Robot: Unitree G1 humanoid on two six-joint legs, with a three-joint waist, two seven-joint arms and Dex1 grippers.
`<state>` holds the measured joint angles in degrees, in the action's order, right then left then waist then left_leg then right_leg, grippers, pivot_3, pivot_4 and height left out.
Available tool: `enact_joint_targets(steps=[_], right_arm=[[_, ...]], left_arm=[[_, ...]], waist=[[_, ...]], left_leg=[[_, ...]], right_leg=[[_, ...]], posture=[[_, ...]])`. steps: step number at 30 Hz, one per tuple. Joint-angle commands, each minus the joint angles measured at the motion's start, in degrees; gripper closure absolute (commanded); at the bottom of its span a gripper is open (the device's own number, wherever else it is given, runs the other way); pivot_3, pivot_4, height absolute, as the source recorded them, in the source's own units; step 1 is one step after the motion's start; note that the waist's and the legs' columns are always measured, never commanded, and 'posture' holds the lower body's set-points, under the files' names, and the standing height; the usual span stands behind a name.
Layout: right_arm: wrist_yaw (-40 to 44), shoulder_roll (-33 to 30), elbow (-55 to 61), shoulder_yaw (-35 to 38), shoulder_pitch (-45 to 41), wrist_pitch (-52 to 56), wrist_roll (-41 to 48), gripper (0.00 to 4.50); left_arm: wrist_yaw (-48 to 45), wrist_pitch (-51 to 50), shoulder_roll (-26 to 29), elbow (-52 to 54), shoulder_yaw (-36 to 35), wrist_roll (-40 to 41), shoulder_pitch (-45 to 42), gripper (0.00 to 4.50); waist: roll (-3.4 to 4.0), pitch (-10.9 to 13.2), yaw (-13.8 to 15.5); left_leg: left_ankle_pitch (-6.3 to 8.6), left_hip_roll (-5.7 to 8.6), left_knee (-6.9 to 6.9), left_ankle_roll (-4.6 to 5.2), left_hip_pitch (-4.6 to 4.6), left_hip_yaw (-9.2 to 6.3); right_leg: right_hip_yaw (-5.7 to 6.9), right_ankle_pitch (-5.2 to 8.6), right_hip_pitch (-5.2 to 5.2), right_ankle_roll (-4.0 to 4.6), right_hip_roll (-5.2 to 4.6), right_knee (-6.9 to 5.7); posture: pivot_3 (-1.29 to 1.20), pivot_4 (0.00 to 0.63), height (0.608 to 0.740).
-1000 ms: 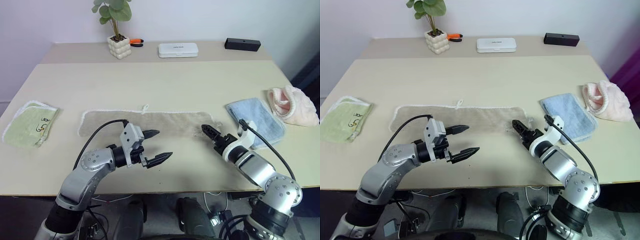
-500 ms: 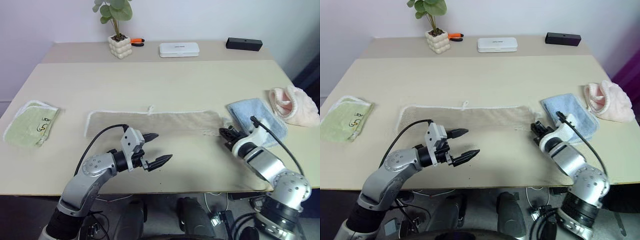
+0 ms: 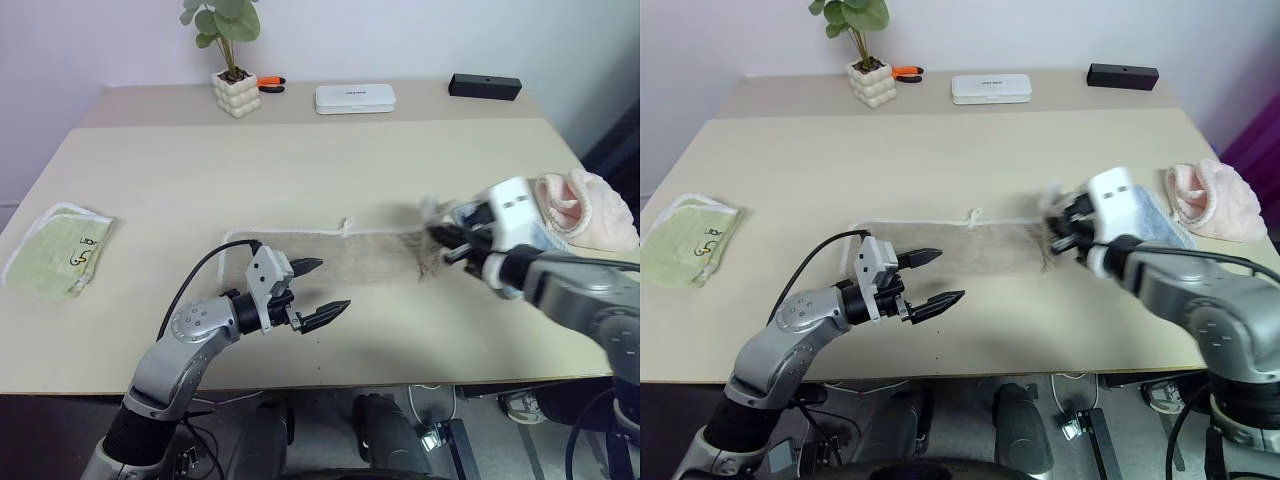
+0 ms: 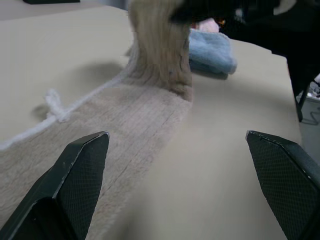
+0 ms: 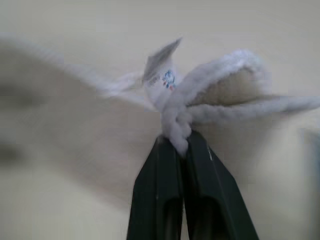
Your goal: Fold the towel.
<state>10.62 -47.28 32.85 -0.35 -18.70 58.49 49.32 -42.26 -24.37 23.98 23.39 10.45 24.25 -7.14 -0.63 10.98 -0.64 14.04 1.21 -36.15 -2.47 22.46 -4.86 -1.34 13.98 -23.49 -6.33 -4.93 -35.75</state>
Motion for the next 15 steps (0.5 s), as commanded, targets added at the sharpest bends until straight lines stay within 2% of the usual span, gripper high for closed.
enact_joint_targets(steps=[1, 5, 9, 12, 15], right_arm=[[3.6, 1.4, -0.6, -8.9, -2.8, -4.1, -9.1, 4.43], [6.1, 4.2, -3.4, -15.1, -4.1, -6.5, -16.2, 4.43], [9.1, 5.4, -4.2, -15.2, -3.9, -6.6, -18.3, 4.43], [11.5, 5.2, -3.3, -14.2, -2.8, -6.8, -18.9, 3.72], [12.7, 4.9, -2.5, -12.8, -1.8, -7.8, -20.4, 2.28]], left_arm=[[0.7, 0.6, -0.1, 2.3, -0.1, -0.2, 0.8, 0.00], [1.8, 0.3, 0.0, 3.5, 0.1, -0.3, 1.9, 0.00], [2.3, 0.3, 0.4, 4.2, 0.1, -0.4, 2.8, 0.00], [2.4, 0.2, 0.6, 4.3, 0.1, -0.4, 2.9, 0.00], [2.5, 0.2, 0.7, 4.1, 0.1, -0.3, 2.7, 0.00]], waist=[[-0.01, 0.0, 0.0], [-0.01, 0.0, -0.1], [-0.01, 0.0, 0.0], [-0.01, 0.0, 0.0], [-0.01, 0.0, 0.0]], left_leg=[[0.00, 0.01, -0.01, 0.00, 0.03, 0.00], [0.00, 0.01, 0.01, 0.00, 0.04, 0.01], [0.00, 0.02, 0.01, 0.00, 0.06, 0.01], [0.00, 0.02, 0.01, 0.00, 0.05, 0.00], [0.00, 0.02, 0.02, 0.00, 0.05, 0.00]], right_leg=[[0.00, 0.00, 0.00, 0.00, -0.01, 0.04], [0.00, -0.04, 0.03, 0.05, -0.02, 0.21], [0.00, -0.05, 0.03, 0.04, -0.03, 0.24], [0.00, -0.05, 0.04, 0.04, -0.03, 0.24], [0.00, -0.05, 0.04, 0.04, -0.03, 0.24]], posture=[[0.00, 0.150, 0.738], [0.00, 0.150, 0.738], [0.00, 0.150, 0.738], [0.00, 0.150, 0.738], [0.00, 0.150, 0.738]])
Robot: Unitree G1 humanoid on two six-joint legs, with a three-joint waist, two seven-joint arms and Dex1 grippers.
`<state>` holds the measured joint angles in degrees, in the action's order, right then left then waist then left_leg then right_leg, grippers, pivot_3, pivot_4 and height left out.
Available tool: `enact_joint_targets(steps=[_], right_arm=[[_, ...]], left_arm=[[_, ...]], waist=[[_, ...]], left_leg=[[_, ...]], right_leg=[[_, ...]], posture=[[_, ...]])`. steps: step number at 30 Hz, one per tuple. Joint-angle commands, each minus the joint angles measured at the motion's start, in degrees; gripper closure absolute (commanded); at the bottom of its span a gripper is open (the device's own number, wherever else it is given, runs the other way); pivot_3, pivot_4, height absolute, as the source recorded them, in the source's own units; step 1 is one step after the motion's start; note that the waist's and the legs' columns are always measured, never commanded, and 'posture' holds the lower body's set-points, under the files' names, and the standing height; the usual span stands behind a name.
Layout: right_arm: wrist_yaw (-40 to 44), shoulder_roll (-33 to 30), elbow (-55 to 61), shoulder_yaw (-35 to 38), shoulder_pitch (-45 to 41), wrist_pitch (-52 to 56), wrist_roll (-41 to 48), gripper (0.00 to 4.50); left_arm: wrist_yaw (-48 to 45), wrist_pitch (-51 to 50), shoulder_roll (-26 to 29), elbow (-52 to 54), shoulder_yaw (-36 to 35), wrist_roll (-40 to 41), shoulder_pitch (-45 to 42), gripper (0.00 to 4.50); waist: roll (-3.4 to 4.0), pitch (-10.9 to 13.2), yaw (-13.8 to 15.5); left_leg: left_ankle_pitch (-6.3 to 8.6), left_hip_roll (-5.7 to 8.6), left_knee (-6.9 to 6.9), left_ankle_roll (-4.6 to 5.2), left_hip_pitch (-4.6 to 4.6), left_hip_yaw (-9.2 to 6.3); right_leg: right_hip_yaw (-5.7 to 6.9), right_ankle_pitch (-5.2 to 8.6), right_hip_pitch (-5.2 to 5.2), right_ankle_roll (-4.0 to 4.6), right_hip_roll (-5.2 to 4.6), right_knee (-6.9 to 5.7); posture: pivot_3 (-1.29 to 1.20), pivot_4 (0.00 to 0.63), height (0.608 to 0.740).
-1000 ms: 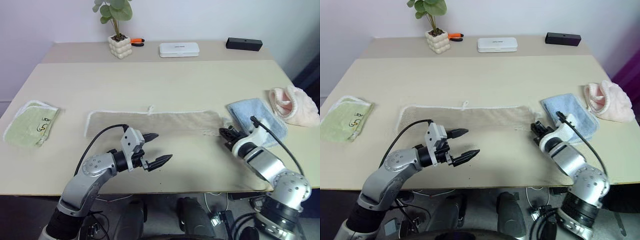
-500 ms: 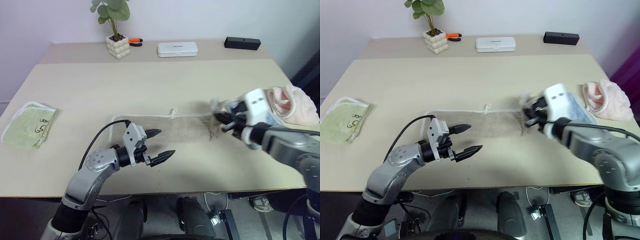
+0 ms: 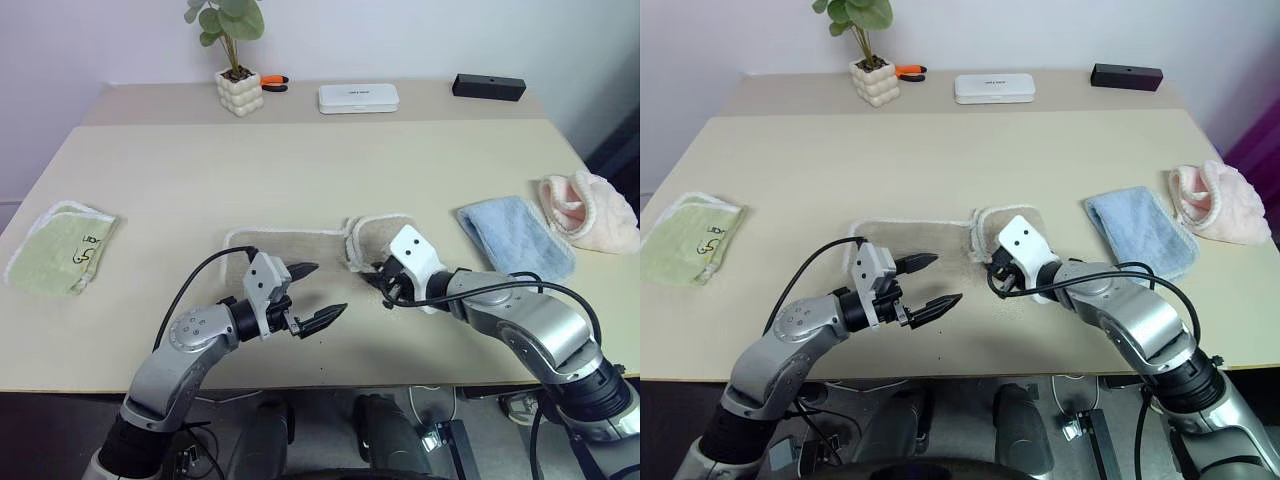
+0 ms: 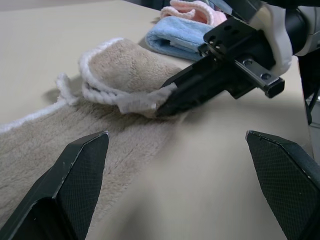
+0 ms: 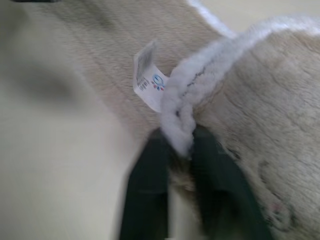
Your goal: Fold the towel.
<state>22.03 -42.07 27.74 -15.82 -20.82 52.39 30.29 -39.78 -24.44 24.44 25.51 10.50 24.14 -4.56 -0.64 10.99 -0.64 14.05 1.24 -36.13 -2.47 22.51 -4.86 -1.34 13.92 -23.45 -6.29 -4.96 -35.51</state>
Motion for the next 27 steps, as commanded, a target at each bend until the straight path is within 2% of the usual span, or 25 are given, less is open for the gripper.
enact_joint_targets(steps=[1, 2, 5, 6, 9, 12, 16, 21, 26, 27], right_arm=[[2.3, -0.8, 3.6, 3.9, 1.1, -2.4, -1.1, 1.81], [4.2, -1.4, 5.1, 6.1, 2.3, -3.2, 0.2, 1.39], [6.8, -0.2, 5.6, 14.6, 4.1, -3.9, 5.2, 1.39], [6.4, 0.7, 3.8, 16.3, 3.5, -3.8, 5.5, 1.64], [5.6, 2.2, -1.8, 17.2, 1.2, -5.6, 2.4, 2.80], [5.6, 4.2, -7.1, 15.3, -0.8, -9.2, -1.6, 4.40], [7.7, 8.5, -19.4, 6.4, -2.9, -20.2, -11.6, 4.47], [8.8, 12.7, -30.4, 1.2, -1.0, -27.3, -18.7, 4.47], [9.9, 13.3, -26.4, 5.1, -1.0, -28.4, -17.9, 4.47], [10.1, 13.6, -24.5, 7.3, -2.8, -27.7, -16.0, 4.24]], left_arm=[[0.0, 0.3, 0.3, 2.0, 0.0, -0.2, 0.2, 0.00], [-0.1, 0.3, 0.4, 1.9, -0.1, -0.1, 0.1, 0.00], [-0.1, 0.4, 0.8, 1.2, -0.6, -0.2, -0.1, 0.00], [-0.1, 0.5, 0.8, 0.9, -0.9, -0.1, -0.3, 0.00], [0.1, 0.4, 0.7, 0.5, -1.2, 0.0, -0.6, 0.00], [0.3, 0.5, 0.5, 0.0, -1.3, -0.1, -1.0, 0.00], [1.7, 0.6, 0.0, -0.2, -1.2, -0.7, -0.5, 0.00], [3.9, 0.8, 0.0, 1.0, -2.0, -2.1, 2.0, 0.00], [7.2, -0.4, 1.0, 5.1, -5.6, -1.7, 7.7, 0.00], [8.5, -1.7, 0.7, 6.8, -7.1, -0.7, 9.7, 0.00]], waist=[[0.00, 0.0, 0.0], [0.00, 0.0, 0.1], [-0.01, 0.0, 0.1], [-0.02, 0.0, 0.0], [-0.02, 0.0, -0.2], [-0.02, 0.0, -0.1], [-0.03, 0.0, -0.3], [-0.01, 0.0, -0.2], [-0.05, -0.1, -0.2], [-0.05, -0.1, -0.2]], left_leg=[[0.00, 0.00, 0.00, 0.00, 0.00, 0.00], [0.00, 0.00, 0.00, 0.00, 0.00, 0.00], [0.01, 0.00, 0.00, 0.01, 0.02, 0.00], [0.01, 0.00, -0.01, 0.01, 0.01, 0.00], [0.01, -0.02, -0.02, 0.01, -0.07, 0.03], [0.01, -0.03, 0.01, 0.01, -0.08, 0.02], [0.01, -0.03, 0.01, 0.01, -0.08, 0.04], [0.01, -0.03, 0.01, 0.01, -0.06, 0.03], [0.01, -0.02, 0.00, 0.01, -0.15, 0.01], [0.01, -0.03, 0.00, 0.01, -0.15, 0.01]], right_leg=[[0.00, 0.00, 0.00, 0.00, 0.00, 0.00], [0.00, 0.00, 0.00, 0.00, 0.00, 0.00], [0.01, -0.01, 0.01, -0.02, 0.00, 0.02], [0.00, -0.02, 0.03, -0.04, 0.00, 0.02], [0.00, -0.05, 0.05, 0.04, 0.02, 0.00], [0.00, -0.04, 0.05, 0.05, 0.04, 0.00], [0.00, -0.14, 0.03, -0.11, 0.04, 0.01], [0.00, -0.16, 0.03, -0.15, 0.04, 0.00], [-0.01, -0.13, 0.11, -0.09, 0.03, -0.02], [-0.01, -0.12, 0.10, -0.07, 0.03, -0.01]], posture=[[0.00, 0.150, 0.738], [0.00, 0.150, 0.738], [0.00, 0.150, 0.738], [0.00, 0.150, 0.738], [0.00, 0.150, 0.738], [0.00, 0.150, 0.738], [0.00, 0.150, 0.738], [0.00, 0.150, 0.738], [0.00, 0.150, 0.738], [0.00, 0.150, 0.738]])
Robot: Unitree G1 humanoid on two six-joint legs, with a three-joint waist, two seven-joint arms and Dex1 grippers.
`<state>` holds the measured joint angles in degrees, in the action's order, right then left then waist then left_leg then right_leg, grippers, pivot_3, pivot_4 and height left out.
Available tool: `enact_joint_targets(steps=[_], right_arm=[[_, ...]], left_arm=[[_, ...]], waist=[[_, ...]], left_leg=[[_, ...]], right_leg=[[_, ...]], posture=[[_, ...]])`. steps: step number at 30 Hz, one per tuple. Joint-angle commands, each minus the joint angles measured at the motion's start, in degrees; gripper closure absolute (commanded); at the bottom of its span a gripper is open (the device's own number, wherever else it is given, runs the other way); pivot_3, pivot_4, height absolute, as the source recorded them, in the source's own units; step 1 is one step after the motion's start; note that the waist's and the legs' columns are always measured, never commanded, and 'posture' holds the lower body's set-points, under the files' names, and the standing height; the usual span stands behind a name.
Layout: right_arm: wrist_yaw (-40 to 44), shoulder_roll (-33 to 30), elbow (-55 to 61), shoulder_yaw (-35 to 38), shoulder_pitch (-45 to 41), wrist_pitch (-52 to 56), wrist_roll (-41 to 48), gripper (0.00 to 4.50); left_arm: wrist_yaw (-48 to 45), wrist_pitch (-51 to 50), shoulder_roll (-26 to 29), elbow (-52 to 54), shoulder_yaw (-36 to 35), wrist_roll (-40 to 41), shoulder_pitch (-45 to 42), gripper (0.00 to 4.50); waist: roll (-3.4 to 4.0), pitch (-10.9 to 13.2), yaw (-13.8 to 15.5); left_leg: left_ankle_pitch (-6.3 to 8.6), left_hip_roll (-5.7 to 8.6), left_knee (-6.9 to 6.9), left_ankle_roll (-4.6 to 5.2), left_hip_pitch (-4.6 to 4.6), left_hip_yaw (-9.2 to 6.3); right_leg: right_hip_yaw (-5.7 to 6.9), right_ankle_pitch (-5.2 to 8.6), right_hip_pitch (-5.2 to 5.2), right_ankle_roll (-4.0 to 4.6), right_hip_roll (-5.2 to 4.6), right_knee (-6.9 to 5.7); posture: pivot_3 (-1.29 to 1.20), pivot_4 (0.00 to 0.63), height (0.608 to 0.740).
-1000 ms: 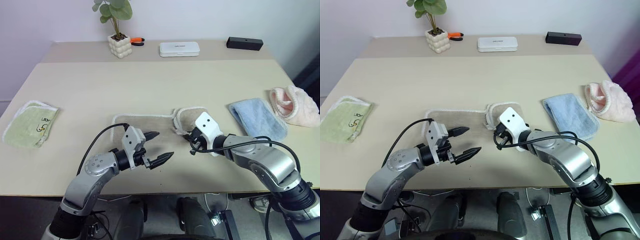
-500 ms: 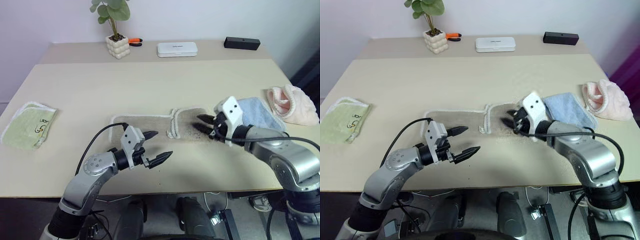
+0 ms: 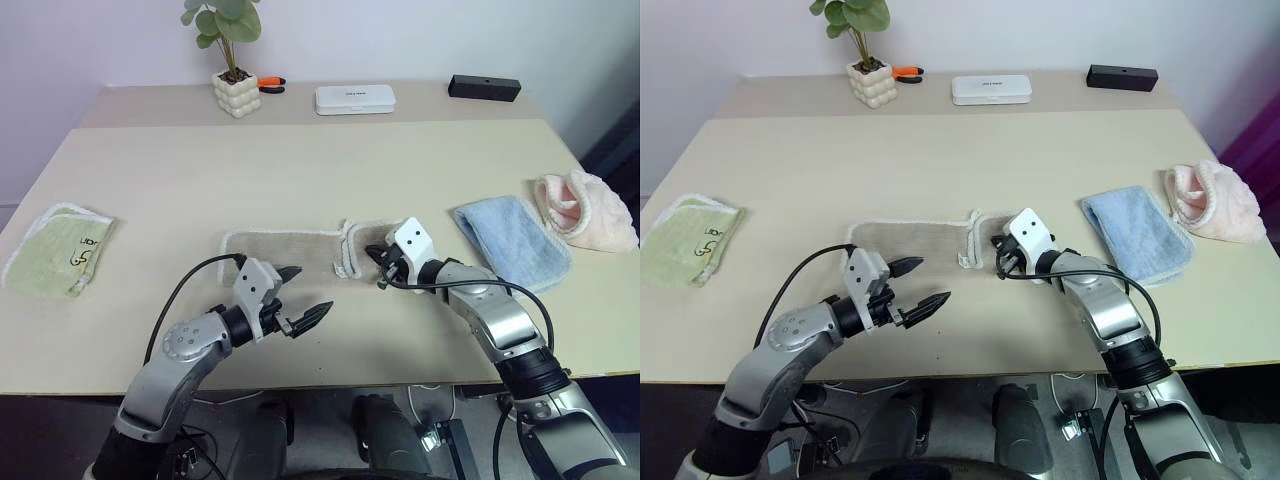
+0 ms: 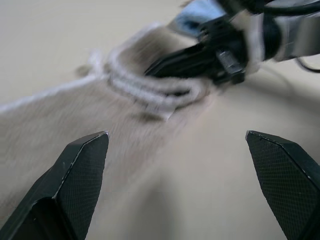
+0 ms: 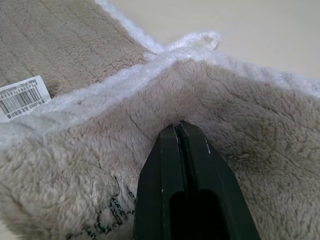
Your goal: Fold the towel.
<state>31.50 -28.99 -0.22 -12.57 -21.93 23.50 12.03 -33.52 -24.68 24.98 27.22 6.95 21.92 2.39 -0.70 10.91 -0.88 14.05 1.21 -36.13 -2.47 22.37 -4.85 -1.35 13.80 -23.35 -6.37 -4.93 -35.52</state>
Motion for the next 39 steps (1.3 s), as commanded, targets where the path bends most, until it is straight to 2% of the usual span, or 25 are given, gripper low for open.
enact_joint_targets(steps=[1, 2, 4, 8, 10, 14, 17, 22, 25, 32, 35, 37, 39], right_arm=[[1.5, 0.5, 5.4, 6.1, -3.7, 1.9, 4.4, 3.94], [2.9, 0.2, 7.4, 7.5, -5.9, 2.2, 6.1, 3.66], [5.0, -0.7, 9.9, 8.4, -8.5, 2.8, 7.3, 2.71], [11.6, -3.4, 14.3, 4.8, -10.6, 1.0, 5.9, 0.74], [13.3, -3.7, 15.4, 3.7, -10.3, 0.3, 5.5, 0.07], [15.0, -2.6, 17.5, 1.1, -7.8, -0.8, 5.1, 0.07], [15.7, -2.2, 19.4, -1.3, -5.1, -1.3, 4.3, 0.07], [15.3, -2.1, 22.3, -4.3, -1.5, -1.8, 2.0, 0.07], [15.0, -2.1, 24.3, -5.2, 0.5, -1.5, 0.9, 0.00], [13.7, -2.3, 27.9, -4.8, 3.0, 0.7, 0.4, 0.00], [12.8, -2.2, 29.8, -4.8, 4.2, 2.1, 0.5, 0.00], [12.2, -2.1, 30.4, -4.5, 4.6, 3.0, 0.3, 0.00], [12.0, -2.3, 30.7, -4.1, 4.8, 3.5, 0.5, 0.00]], left_arm=[[3.8, -3.5, -0.3, 6.9, -5.1, 3.2, 5.1, 0.00], [5.4, -5.1, -1.1, 8.9, -6.9, 5.4, 7.5, 0.00], [8.3, -8.1, -3.2, 11.7, -9.9, 9.6, 10.6, 0.00], [17.6, -17.1, -7.9, 16.0, -17.2, 23.1, 16.1, 0.00], [22.2, -19.9, -9.4, 16.3, -19.8, 27.6, 16.8, 0.00], [38.3, -23.1, -15.0, 12.6, -26.5, 38.5, 14.4, 0.00], [48.3, -25.9, -17.2, 8.3, -27.3, 45.4, 10.7, 0.00], [58.5, -24.4, -19.6, 1.6, -27.7, 51.8, 2.6, 0.00], [63.5, -22.5, -21.2, -3.1, -28.5, 54.3, -2.1, 0.89], [64.8, -20.9, -20.0, -5.4, -27.5, 56.7, -4.5, 4.38], [63.8, -19.2, -19.9, -5.5, -27.8, 57.0, -5.5, 4.45], [61.4, -15.9, -19.0, -4.7, -30.4, 57.4, -7.2, 4.45], [57.6, -14.0, -14.6, -4.6, -33.0, 55.3, -8.7, 4.45]], waist=[[0.01, 0.0, 0.0], [0.09, 0.1, -0.3], [0.16, 0.2, -0.3], [-0.03, 0.0, 0.2], [-0.04, 0.0, 0.3], [-0.05, 0.0, 0.3], [-0.04, 0.0, 0.3], [0.04, -0.1, 0.6], [0.08, -0.1, 1.5], [0.07, -0.1, 1.7], [0.06, -0.1, 1.7], [0.00, -0.1, 1.6], [-0.08, -0.1, 1.5]], left_leg=[[0.00, 0.00, 0.00, 0.00, 0.00, 0.00], [0.00, 0.00, 0.00, 0.00, 0.04, -0.01], [0.00, 0.00, 0.00, 0.00, 0.08, 0.07], [0.01, -0.03, 0.02, 0.00, 0.05, -0.14], [0.01, -0.02, 0.01, 0.00, 0.04, -0.18], [0.01, 0.03, -0.06, 0.00, 0.05, -0.13], [0.01, 0.04, -0.06, 0.00, 0.04, -0.16], [-0.01, 0.09, -0.11, -0.03, -0.02, -0.16], [-0.02, 0.10, -0.12, -0.04, -0.10, -0.16], [-0.02, 0.10, -0.09, -0.06, -0.04, -0.14], [-0.02, 0.11, -0.10, -0.06, -0.02, -0.13], [-0.02, 0.11, -0.10, -0.06, -0.02, -0.13], [-0.02, 0.08, -0.07, -0.06, 0.01, -0.13]], right_leg=[[0.00, 0.00, 0.00, 0.01, 0.00, 0.00], [0.00, 0.00, -0.03, 0.01, 0.00, 0.00], [-0.07, -0.02, -0.12, -0.03, -0.06, -0.01], [0.12, -0.01, -0.04, -0.05, -0.01, -0.01], [0.17, 0.04, 0.03, 0.00, -0.03, 0.03], [0.12, 0.08, 0.04, 0.12, -0.09, 0.02], [0.13, 0.06, 0.04, 0.08, -0.08, -0.02], [0.12, 0.04, 0.13, 0.08, -0.08, -0.04], [0.12, 0.05, 0.21, 0.15, -0.07, -0.04], [0.11, 0.05, 0.20, 0.17, -0.08, 0.07], [0.11, 0.05, 0.19, 0.18, -0.08, 0.09], [0.11, 0.05, 0.18, 0.18, -0.08, 0.09], [0.12, 0.04, 0.11, 0.21, -0.05, 0.08]], posture=[[0.00, 0.150, 0.738], [0.00, 0.150, 0.738], [0.00, 0.150, 0.738], [0.00, 0.150, 0.738], [0.00, 0.150, 0.738], [0.00, 0.150, 0.738], [0.00, 0.150, 0.738], [0.00, 0.150, 0.738], [0.00, 0.150, 0.738], [0.00, 0.150, 0.738], [0.00, 0.150, 0.738], [0.00, 0.150, 0.738], [0.00, 0.150, 0.738]])
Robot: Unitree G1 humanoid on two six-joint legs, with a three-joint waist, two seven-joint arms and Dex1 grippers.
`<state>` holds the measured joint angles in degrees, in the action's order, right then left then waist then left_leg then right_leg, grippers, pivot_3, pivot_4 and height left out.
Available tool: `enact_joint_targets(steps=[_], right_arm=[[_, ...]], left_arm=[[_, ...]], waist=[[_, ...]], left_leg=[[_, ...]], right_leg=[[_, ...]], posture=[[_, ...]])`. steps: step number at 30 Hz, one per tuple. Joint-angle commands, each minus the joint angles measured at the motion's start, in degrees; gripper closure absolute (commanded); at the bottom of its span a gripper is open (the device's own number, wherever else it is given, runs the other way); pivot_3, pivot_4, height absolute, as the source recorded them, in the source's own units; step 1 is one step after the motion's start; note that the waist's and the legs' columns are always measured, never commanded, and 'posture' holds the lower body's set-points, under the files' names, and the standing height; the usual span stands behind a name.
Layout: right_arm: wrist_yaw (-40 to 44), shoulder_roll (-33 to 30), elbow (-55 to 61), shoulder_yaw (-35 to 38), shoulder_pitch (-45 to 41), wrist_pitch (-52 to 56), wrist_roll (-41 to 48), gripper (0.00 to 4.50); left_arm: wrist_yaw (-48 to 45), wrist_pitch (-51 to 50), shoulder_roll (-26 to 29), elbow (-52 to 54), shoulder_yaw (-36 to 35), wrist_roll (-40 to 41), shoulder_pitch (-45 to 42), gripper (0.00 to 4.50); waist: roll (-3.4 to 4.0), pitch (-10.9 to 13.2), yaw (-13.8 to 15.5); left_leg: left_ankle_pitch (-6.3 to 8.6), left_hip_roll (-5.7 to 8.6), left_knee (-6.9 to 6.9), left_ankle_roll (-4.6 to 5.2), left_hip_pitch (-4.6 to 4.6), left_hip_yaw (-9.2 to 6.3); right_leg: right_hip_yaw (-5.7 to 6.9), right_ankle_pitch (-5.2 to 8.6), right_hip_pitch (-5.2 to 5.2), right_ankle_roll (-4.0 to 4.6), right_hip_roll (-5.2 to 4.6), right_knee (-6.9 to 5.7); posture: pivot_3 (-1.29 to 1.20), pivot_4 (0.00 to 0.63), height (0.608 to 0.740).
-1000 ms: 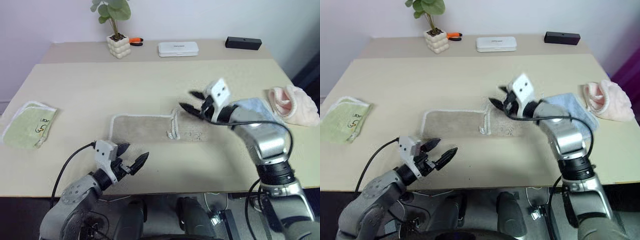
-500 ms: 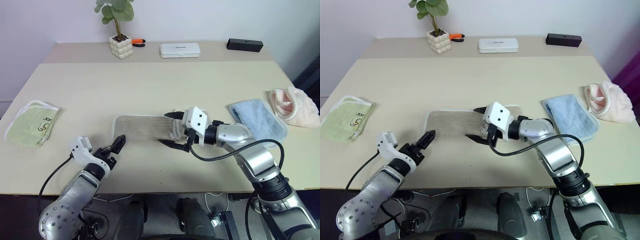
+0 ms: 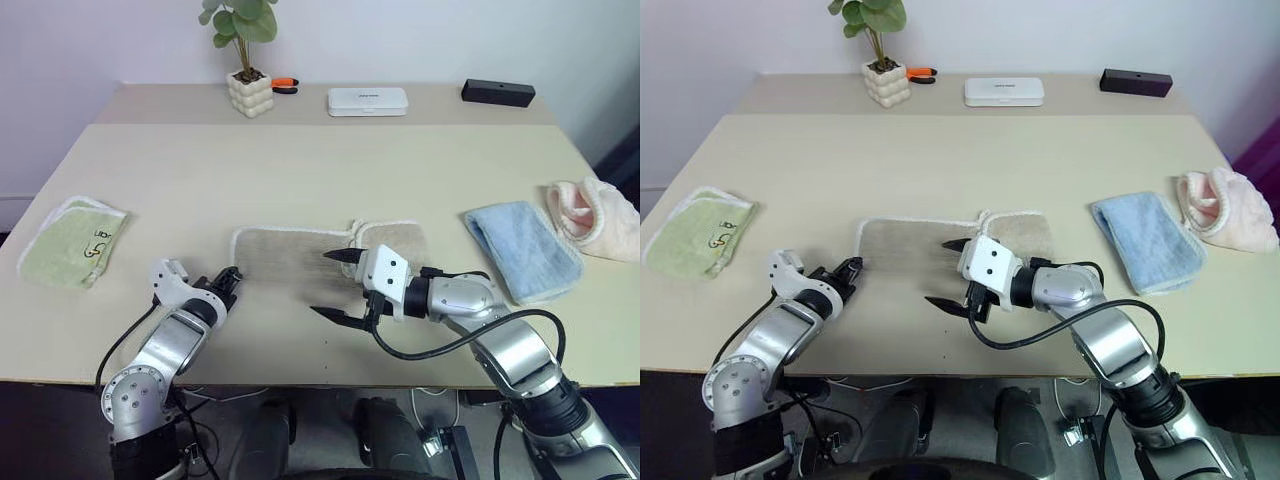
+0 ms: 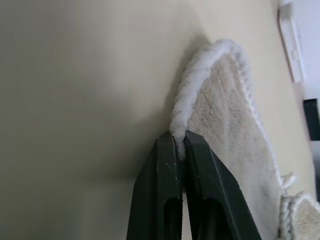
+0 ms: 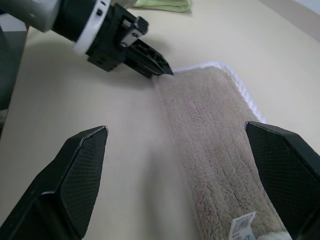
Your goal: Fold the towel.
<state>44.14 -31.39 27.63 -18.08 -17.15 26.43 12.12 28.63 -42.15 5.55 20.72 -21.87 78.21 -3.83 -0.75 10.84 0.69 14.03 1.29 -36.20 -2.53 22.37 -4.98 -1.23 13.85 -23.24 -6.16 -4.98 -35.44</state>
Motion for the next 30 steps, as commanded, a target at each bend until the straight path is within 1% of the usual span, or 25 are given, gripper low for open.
enact_joint_targets(steps=[1, 2, 5, 7, 9, 11, 13, 15, 17, 19, 22, 24, 27, 30], right_arm=[[-0.6, 0.0, 2.9, 1.6, 0.0, 0.7, 0.5, 0.00], [-0.6, -0.1, 3.0, 1.7, 0.1, 0.8, 0.5, 0.00], [-0.1, -0.5, 2.3, 2.0, 0.0, 0.5, 0.5, 0.00], [0.1, -0.6, 2.0, 2.0, -0.1, 0.3, 0.4, 0.00], [0.0, -0.1, 1.1, 2.1, -0.7, 0.2, 0.5, 0.00], [-0.1, 0.2, 0.6, 2.1, -1.0, 0.1, 0.5, 0.00], [-0.2, 0.5, 0.2, 2.0, -1.1, 0.0, 0.3, 0.00], [-0.4, 0.7, -0.4, 1.8, -1.0, -0.3, 0.0, 0.00], [-0.6, 0.8, -0.9, 1.7, -0.9, -0.7, -0.4, 0.00], [-1.0, 1.0, -1.2, 1.8, -0.7, -0.7, -0.5, 0.00], [-1.5, 1.2, -1.6, 2.4, -0.3, -0.6, -0.7, 0.00], [-2.0, 0.7, -1.8, 3.0, 0.2, -0.6, -1.2, 0.00], [-2.5, 0.3, -1.7, 3.7, 0.8, -0.5, -1.5, 0.00], [-2.8, -0.1, -1.6, 4.3, 1.3, -0.4, -1.9, 0.00]], left_arm=[[-6.1, 3.9, 7.0, 1.7, -5.1, -1.7, -2.9, 4.45], [-7.4, 4.4, 9.0, 1.2, -6.1, -1.9, -3.2, 4.45], [-13.4, 5.2, 17.7, -0.6, -10.3, -3.2, -4.2, 4.45], [-15.9, 5.2, 20.7, -1.2, -11.1, -3.6, -4.3, 4.45], [-21.8, 3.9, 25.1, 0.1, -9.2, -5.8, -4.2, 4.45], [-26.2, 2.9, 27.9, 1.5, -7.2, -7.6, -4.2, 4.45], [-32.3, 1.9, 31.0, 4.7, -2.5, -10.4, -4.4, 4.45], [-39.0, 0.6, 33.2, 8.7, 4.5, -12.9, -5.6, 4.45], [-43.0, -0.2, 33.7, 11.2, 10.7, -15.1, -7.4, 4.45], [-45.3, -0.2, 33.2, 11.7, 15.2, -17.9, -9.1, 4.45], [-47.3, 0.1, 30.1, 10.2, 21.9, -22.3, -12.1, 4.45], [-48.6, 0.7, 28.4, 7.9, 26.8, -27.4, -13.8, 4.45], [-51.0, 1.5, 27.0, 5.9, 29.9, -32.1, -14.5, 4.45], [-52.9, 2.1, 25.5, 4.2, 30.6, -34.4, -14.6, 4.45]], waist=[[-0.03, 0.0, -0.2], [-0.03, 0.0, -0.4], [-0.03, 0.0, -0.7], [-0.03, 0.0, -0.6], [-0.10, 0.0, -0.5], [-0.16, 0.1, -0.2], [-0.18, 0.1, 0.0], [-0.18, 0.1, 0.0], [-0.18, 0.1, 0.0], [-0.18, 0.1, -0.3], [-0.17, 0.1, -0.9], [-0.18, 0.1, -1.3], [-0.18, 0.1, -1.6], [-0.18, 0.1, -1.6]], left_leg=[[-0.01, -0.03, 0.03, -0.01, 0.01, 0.00], [-0.01, -0.05, 0.06, -0.01, 0.01, 0.00], [-0.01, -0.07, 0.12, -0.01, 0.00, 0.04], [-0.01, -0.08, 0.14, -0.02, 0.03, 0.05], [-0.01, -0.06, 0.13, -0.01, 0.04, 0.08], [-0.01, -0.06, 0.10, -0.02, 0.06, 0.07], [-0.01, -0.05, 0.09, -0.02, 0.06, 0.08], [-0.01, -0.04, 0.10, -0.02, 0.08, 0.08], [-0.01, -0.03, 0.11, -0.02, 0.09, 0.10], [0.00, -0.04, 0.12, -0.02, 0.09, 0.11], [-0.01, -0.09, 0.18, -0.02, 0.07, 0.12], [-0.01, -0.09, 0.17, -0.02, 0.06, 0.10], [-0.01, -0.08, 0.16, -0.01, 0.07, 0.12], [-0.01, -0.09, 0.17, -0.01, 0.08, 0.11]], right_leg=[[0.00, -0.02, -0.05, 0.03, 0.04, -0.01], [0.00, -0.03, -0.08, 0.05, 0.06, -0.01], [-0.02, -0.02, -0.12, 0.06, 0.07, 0.01], [-0.02, -0.02, -0.13, 0.05, 0.08, 0.06], [-0.02, -0.02, -0.11, 0.05, 0.04, 0.12], [-0.01, -0.03, -0.10, 0.05, 0.05, 0.12], [-0.02, -0.03, -0.08, 0.05, 0.03, 0.14], [-0.02, -0.02, -0.08, 0.05, 0.02, 0.18], [-0.02, -0.03, -0.08, 0.05, 0.01, 0.21], [-0.03, -0.03, -0.08, 0.05, 0.01, 0.21], [-0.04, -0.03, -0.14, 0.05, 0.06, 0.14], [-0.03, -0.03, -0.14, 0.04, 0.06, 0.12], [-0.05, -0.03, -0.14, 0.03, 0.06, 0.13], [-0.05, -0.03, -0.17, 0.02, 0.07, 0.12]], posture=[[0.00, 0.150, 0.738], [0.00, 0.150, 0.738], [0.00, 0.150, 0.738], [0.00, 0.150, 0.738], [0.00, 0.150, 0.738], [0.00, 0.150, 0.738], [0.00, 0.150, 0.738], [0.00, 0.150, 0.738], [0.00, 0.150, 0.738], [0.00, 0.150, 0.738], [0.00, 0.150, 0.738], [0.00, 0.150, 0.738], [0.00, 0.150, 0.738], [0.00, 0.150, 0.738]])
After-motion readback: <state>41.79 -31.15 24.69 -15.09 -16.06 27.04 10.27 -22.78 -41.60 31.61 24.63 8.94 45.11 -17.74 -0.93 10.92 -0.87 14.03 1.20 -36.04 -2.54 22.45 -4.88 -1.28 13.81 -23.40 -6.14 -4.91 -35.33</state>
